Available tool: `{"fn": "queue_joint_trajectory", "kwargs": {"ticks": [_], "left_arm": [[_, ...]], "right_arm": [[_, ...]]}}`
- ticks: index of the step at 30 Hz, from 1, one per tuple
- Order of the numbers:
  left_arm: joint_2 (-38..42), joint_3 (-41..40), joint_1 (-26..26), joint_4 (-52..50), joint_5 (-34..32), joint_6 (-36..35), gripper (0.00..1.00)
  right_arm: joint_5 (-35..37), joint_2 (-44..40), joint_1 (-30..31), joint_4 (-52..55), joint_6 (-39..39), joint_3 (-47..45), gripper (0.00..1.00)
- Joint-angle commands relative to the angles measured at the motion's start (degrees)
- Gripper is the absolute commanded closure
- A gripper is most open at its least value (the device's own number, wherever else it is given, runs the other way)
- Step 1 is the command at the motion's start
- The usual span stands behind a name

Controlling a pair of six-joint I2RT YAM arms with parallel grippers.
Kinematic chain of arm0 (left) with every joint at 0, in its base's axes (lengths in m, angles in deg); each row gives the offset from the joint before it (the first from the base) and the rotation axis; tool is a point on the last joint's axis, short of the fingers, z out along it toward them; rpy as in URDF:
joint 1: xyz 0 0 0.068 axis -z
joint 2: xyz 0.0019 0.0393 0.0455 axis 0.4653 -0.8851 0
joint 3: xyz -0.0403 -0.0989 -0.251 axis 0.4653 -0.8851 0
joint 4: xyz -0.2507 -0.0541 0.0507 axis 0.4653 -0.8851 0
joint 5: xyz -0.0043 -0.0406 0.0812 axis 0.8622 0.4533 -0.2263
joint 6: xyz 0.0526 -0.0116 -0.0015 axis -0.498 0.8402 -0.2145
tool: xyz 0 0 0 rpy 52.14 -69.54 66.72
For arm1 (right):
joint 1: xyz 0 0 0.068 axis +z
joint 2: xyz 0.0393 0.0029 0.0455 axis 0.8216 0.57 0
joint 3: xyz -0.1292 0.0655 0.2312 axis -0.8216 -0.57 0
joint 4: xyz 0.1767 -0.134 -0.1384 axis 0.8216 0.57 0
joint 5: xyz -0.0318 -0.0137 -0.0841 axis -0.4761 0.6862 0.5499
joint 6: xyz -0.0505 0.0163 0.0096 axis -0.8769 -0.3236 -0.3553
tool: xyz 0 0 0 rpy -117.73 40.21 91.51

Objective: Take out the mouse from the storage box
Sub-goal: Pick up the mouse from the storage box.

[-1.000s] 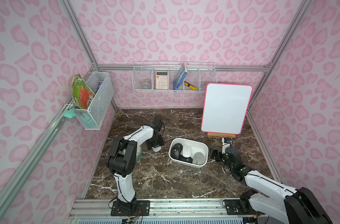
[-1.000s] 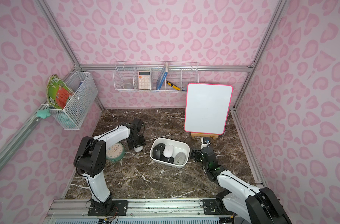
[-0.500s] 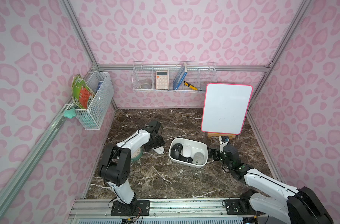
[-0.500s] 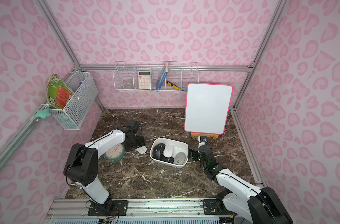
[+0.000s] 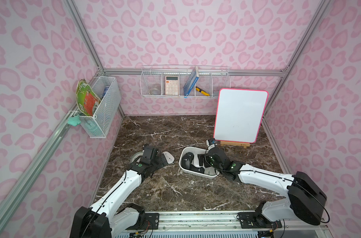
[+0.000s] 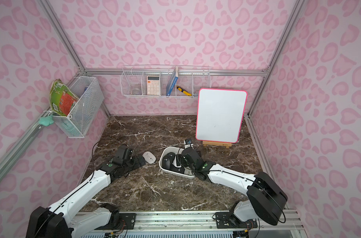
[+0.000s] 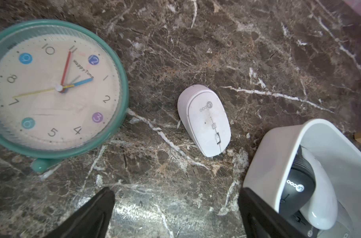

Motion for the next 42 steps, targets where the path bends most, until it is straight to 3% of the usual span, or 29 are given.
{"fn": "queue_joint_trajectory", "kwargs": {"ticks": [1,17,29,36,42], "left_arm": [[3.44,-2.72,0.06,5.08,-1.65,-2.34,0.01],[9.01,-5.58,0.06,7.68,-1.9,-5.24,0.01],[10.79,-5.82,0.06,7.15,-1.56,-4.8,0.01],[10.84,-5.82,0.07,7.0,-2.1,-4.71,0.01],[10.47,-5.85,0.06,6.96,-2.34,-4.8,0.01]], "right_arm": [[0.68,4.14,0.74,4.59,2.55,3.51,0.01],[-3.45,18.45,1.38,15.24,9.48,15.96,0.06],[-2.63,19.85,1.54,16.52,11.8,15.57,0.15],[-1.69,22.48,1.47,17.5,12.03,16.73,0.23],[0.52,20.99,2.09,17.19,11.54,16.51,0.42]]}}
